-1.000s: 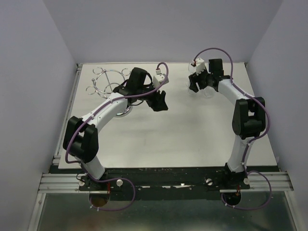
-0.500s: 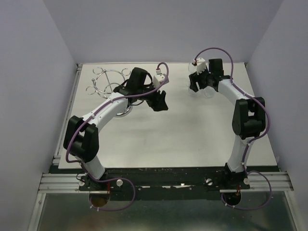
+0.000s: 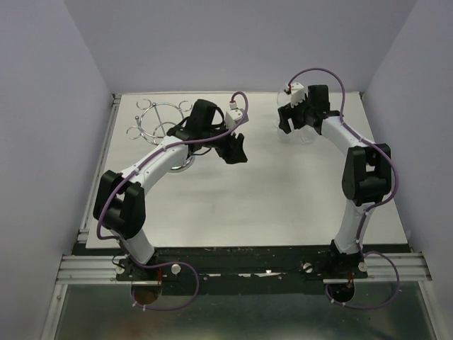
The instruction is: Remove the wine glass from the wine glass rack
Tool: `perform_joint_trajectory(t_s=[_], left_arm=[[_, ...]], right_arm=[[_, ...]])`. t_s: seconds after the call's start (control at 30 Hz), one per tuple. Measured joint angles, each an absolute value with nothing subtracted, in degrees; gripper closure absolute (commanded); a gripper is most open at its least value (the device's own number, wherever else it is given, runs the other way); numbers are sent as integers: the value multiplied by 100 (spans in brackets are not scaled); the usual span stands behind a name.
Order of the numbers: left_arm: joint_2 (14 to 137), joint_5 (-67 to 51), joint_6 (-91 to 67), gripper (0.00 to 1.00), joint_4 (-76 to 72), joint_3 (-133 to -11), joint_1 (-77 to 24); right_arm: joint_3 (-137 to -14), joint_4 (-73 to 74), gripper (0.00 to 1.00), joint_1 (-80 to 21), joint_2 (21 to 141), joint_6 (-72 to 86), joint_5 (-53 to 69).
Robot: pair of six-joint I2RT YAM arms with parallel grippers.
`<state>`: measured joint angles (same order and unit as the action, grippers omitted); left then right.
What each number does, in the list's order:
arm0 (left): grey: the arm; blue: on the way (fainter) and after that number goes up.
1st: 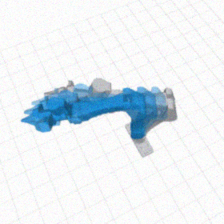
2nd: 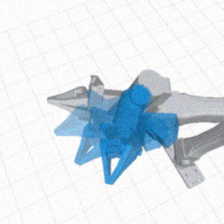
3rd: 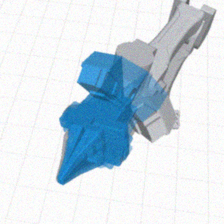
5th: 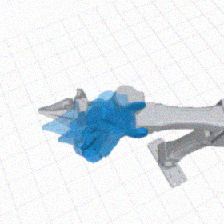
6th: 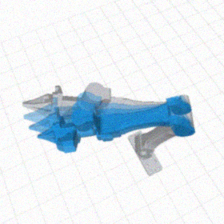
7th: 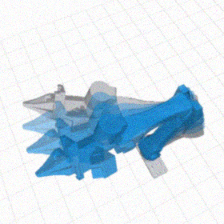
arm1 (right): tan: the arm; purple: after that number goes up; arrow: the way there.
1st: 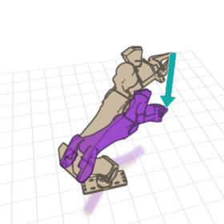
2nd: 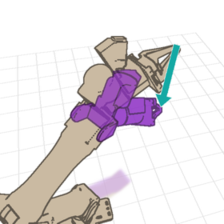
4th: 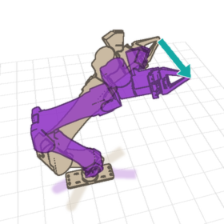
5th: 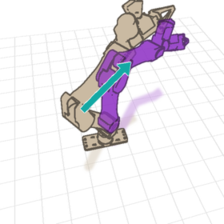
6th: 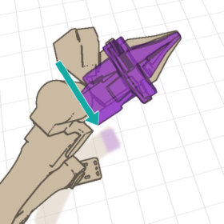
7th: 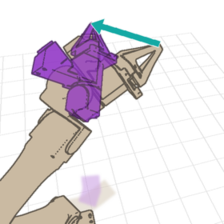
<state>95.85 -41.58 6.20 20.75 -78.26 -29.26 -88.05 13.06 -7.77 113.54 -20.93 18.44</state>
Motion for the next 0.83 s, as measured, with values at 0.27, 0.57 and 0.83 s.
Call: perform_joint_trajectory(t_s=[0.27,0.57,0.83], left_arm=[[9581,-4152,731,1,2274,-8119,-2926],[9220,-3601,1559,1,3109,-9673,-2891],[8617,-2571,1719,1,3710,-9494,-2781]], right_arm=[[-8803,1415,0,-777,10770,-1579,1782],[-9196,2659,0,-777,9356,-878,1776],[-8912,3402,0,-777,8235,-43,738]])
